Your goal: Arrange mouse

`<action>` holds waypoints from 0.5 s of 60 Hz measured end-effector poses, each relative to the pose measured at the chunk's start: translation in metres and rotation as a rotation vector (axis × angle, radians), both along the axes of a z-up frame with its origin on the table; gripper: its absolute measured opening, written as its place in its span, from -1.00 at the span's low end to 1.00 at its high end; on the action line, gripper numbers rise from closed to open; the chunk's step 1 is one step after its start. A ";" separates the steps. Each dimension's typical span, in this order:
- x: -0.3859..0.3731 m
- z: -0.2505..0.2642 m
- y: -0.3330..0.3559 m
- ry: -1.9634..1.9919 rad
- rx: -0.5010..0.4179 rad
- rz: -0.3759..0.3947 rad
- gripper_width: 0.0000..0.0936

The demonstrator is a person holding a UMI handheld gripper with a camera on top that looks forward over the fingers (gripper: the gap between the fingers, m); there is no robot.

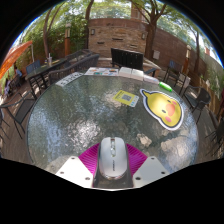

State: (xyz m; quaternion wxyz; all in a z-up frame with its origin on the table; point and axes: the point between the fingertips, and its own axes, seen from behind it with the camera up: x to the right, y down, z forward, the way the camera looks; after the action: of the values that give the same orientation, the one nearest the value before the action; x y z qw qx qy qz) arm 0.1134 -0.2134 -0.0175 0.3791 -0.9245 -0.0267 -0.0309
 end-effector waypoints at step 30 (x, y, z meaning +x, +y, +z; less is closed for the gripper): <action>0.072 0.255 0.159 0.138 0.435 0.090 -0.24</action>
State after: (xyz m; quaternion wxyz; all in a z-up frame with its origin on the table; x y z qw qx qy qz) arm 0.1852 -0.0542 0.2372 0.5714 -0.8187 -0.0347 0.0441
